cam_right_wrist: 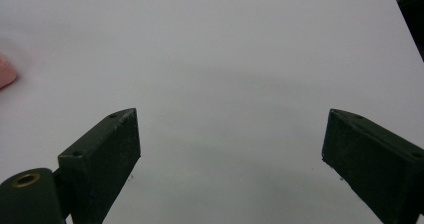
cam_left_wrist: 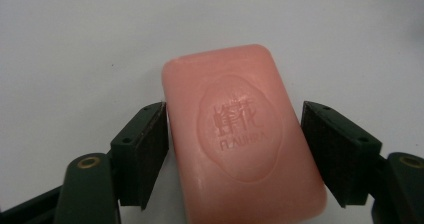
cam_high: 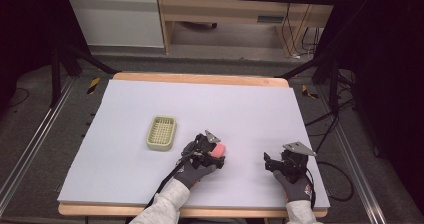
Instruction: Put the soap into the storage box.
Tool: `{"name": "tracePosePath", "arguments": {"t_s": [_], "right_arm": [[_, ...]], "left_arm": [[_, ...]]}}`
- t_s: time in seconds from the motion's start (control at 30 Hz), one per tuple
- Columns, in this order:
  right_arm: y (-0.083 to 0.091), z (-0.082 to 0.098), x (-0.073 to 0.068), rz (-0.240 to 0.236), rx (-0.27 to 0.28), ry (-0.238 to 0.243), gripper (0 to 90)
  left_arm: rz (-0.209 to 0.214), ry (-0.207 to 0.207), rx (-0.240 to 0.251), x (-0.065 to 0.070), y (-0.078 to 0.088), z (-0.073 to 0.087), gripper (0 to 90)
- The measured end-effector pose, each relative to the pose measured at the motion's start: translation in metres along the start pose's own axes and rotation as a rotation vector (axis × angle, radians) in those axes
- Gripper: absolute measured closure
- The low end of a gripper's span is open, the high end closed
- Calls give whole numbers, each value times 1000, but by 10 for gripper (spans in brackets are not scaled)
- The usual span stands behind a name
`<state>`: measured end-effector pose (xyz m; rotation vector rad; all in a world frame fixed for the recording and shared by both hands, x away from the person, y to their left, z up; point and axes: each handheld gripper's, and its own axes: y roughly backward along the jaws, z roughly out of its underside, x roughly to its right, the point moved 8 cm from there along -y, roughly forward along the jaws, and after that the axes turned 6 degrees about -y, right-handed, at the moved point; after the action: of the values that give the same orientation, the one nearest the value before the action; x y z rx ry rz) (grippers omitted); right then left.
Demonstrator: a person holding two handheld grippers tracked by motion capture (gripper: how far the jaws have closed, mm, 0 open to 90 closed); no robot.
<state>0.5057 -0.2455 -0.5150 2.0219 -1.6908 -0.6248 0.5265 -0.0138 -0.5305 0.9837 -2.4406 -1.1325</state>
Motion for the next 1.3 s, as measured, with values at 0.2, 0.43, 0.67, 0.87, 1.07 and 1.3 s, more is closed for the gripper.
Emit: {"name": "tracePosePath", "arguments": {"t_s": [0.2, 0.43, 0.67, 0.87, 1.07, 1.3], "right_arm": [[0, 0, 0, 1, -1, 1, 88], [0, 0, 0, 2, -1, 2, 88], [-1, 0, 0, 1, -4, 3, 88], [-1, 0, 0, 4, -5, 3, 88], [-1, 0, 0, 3, -5, 1, 87], [-1, 0, 0, 3, -5, 0, 87]], "left_arm": [[5, 12, -17, 0, 1, 1, 340], [-5, 6, -20, 0, 2, 1, 365], [-5, -28, -30, -2, 6, 4, 368], [0, -62, -42, -3, 8, 6, 367], [-6, -88, -47, -2, 5, 2, 318], [-6, -97, -71, -1, -3, 1, 321]]}}
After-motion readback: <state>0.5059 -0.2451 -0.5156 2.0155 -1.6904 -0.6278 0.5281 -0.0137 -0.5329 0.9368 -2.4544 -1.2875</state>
